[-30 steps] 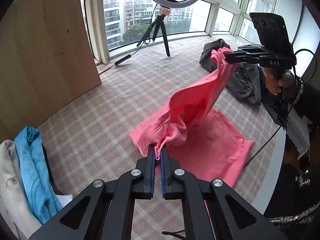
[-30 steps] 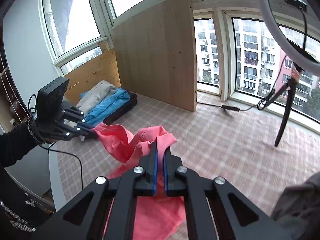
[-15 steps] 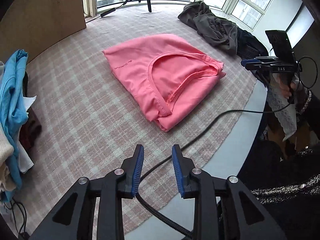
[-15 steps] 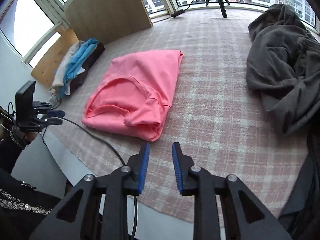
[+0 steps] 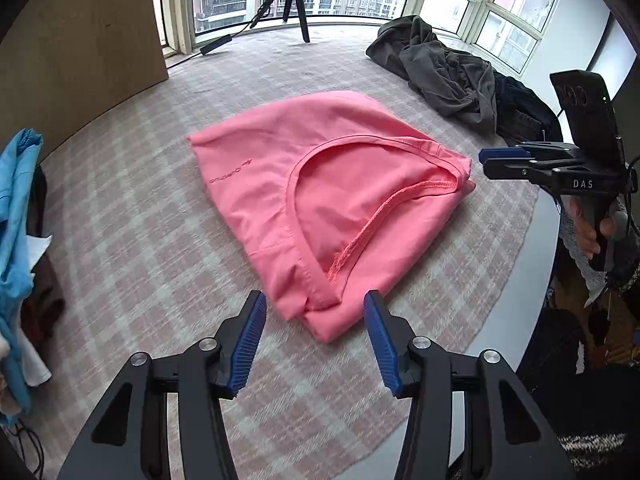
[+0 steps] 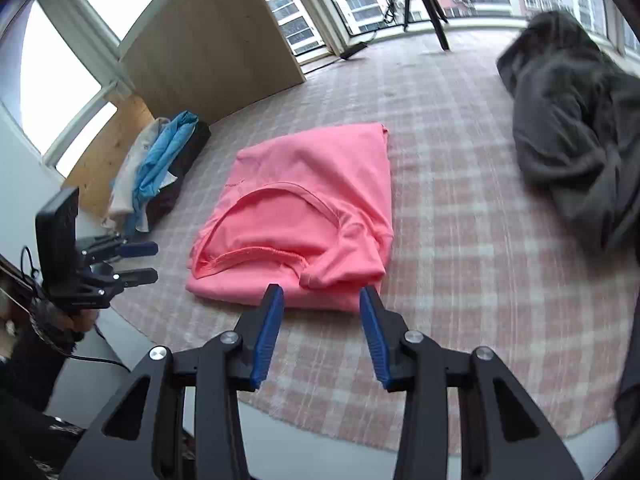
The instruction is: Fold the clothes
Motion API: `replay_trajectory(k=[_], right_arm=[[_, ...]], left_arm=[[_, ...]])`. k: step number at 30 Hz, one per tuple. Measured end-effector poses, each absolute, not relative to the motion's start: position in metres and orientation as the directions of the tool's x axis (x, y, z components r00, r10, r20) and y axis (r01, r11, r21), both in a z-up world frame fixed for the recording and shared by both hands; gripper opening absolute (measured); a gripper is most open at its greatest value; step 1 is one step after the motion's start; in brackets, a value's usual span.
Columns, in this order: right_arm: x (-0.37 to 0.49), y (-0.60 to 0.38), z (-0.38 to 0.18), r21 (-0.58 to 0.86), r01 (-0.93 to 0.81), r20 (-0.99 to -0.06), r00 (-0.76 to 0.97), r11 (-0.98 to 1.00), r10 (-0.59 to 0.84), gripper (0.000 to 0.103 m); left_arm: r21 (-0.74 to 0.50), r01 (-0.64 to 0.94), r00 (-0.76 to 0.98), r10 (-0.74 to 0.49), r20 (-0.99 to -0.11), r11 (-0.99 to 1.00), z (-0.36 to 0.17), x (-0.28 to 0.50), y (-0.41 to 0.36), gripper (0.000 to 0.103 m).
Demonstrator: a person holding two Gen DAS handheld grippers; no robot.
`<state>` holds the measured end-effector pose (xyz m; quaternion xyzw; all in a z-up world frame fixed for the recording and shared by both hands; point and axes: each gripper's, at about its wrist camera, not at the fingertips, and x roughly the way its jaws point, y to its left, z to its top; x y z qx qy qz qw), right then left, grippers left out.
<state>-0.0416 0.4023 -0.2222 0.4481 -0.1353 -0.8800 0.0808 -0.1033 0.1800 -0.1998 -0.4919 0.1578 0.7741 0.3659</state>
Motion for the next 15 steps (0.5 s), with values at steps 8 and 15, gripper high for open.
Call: replay_trajectory(k=[8,15], right_arm=[[-0.074,0.377,-0.245,0.131,0.103,-0.851,-0.498,-0.986,-0.165,0.039],[-0.065,0.383,-0.237,0.132,0.161,-0.828,-0.525,-0.978,-0.198,0.011]], left_arm=[[-0.093,-0.738,-0.209,0.358,-0.910,-0.668,-0.228,-0.112,0.202,0.011],[-0.090,-0.770,-0.198,0.371,-0.907,-0.632,-0.203,-0.108,0.197,0.006]])
